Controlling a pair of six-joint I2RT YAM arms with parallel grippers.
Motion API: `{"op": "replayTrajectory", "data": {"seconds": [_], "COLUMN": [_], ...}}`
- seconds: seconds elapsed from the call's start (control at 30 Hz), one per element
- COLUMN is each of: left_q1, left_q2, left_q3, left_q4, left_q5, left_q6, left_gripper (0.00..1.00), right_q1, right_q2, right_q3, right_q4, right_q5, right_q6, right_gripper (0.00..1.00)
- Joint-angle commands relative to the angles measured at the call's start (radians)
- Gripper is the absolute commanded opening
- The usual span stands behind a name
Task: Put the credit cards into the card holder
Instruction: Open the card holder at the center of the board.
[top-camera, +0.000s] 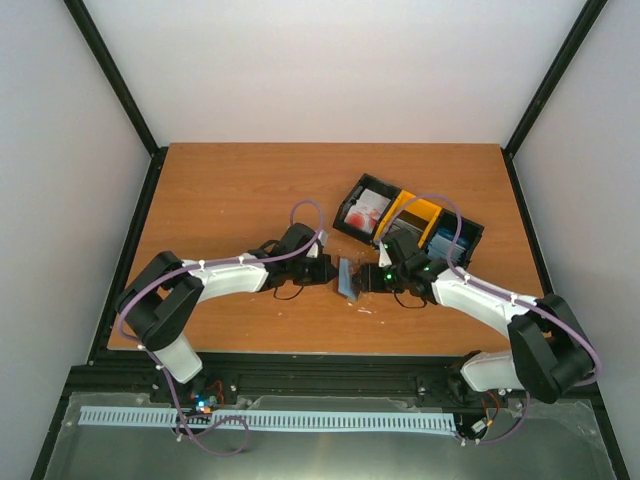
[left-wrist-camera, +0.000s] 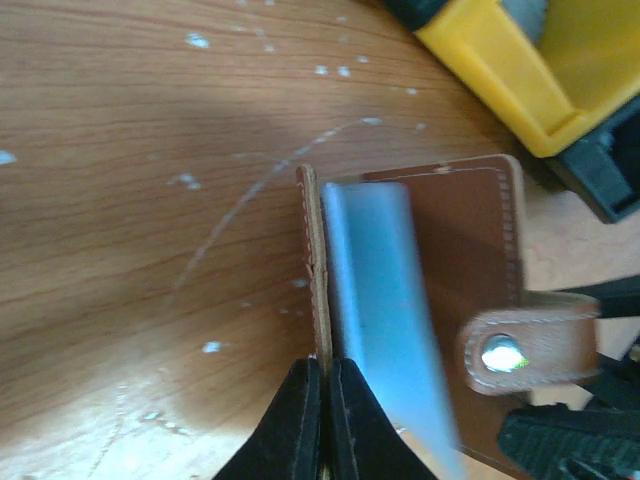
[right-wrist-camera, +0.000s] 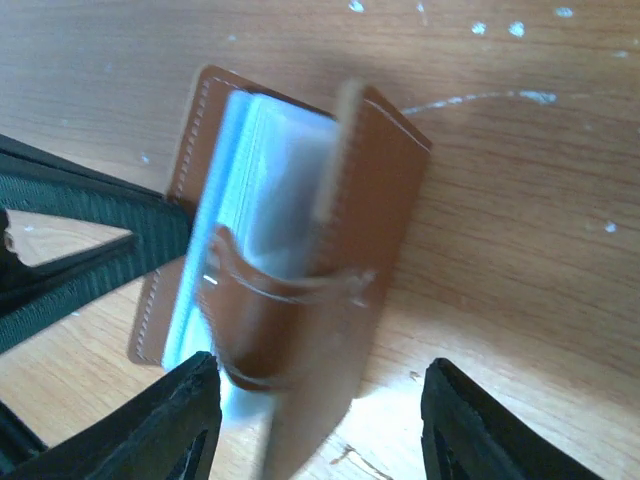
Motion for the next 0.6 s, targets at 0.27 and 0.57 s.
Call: {"op": "replayTrajectory", "data": {"seconds": [0.27, 0.57], "left_q1": [0.003, 0.004], "left_q2": [-0.043, -0.022], "left_q3": [-0.002, 0.006], "left_q4": [0.107, 0.07], "left_q5": [0.147, 0.104], "left_q6": [0.064, 0.056], "left_gripper": [0.01, 0.01], "right_q1": [-0.007, -0.006], "right_q2": [0.011, 0.008], "right_q3": [-0.002, -0.001], "right_q4": [0.044, 0.024], "right_q5": [-0.058, -0.032], "right_q6": [-0.015, -0.009], "right_gripper": [0.58, 0.51]}}
